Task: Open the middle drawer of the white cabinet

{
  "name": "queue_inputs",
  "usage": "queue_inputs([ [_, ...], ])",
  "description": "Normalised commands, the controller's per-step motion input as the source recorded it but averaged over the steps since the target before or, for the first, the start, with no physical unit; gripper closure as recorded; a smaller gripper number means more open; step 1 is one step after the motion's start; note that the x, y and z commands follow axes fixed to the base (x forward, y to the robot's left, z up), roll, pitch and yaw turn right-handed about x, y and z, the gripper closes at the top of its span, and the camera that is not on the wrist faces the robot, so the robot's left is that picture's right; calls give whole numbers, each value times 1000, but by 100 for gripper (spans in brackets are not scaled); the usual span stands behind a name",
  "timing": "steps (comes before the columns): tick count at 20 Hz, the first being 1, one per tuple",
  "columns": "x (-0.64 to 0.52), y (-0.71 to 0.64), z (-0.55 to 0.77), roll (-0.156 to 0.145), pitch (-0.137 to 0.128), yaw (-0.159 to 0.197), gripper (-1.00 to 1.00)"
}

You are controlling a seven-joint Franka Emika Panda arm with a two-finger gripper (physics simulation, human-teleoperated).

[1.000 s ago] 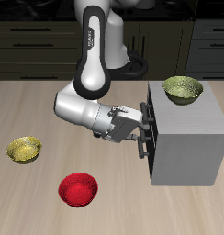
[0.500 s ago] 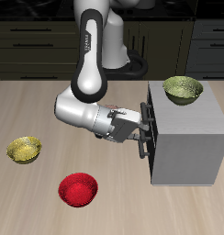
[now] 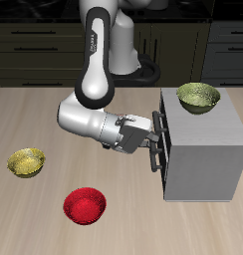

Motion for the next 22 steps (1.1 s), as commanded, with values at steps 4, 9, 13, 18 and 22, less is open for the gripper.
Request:
queue_inputs([
  [4, -46, -24, -22, -2, 1, -6, 100],
  [9, -27, -94, -1, -24, 7, -2, 100],
  [13, -82, -132, 96, -49, -18, 21, 100],
  [18, -133, -319, 202, -57, -24, 36, 100],
  [22, -158, -460, 257, -89, -26, 45, 100],
])
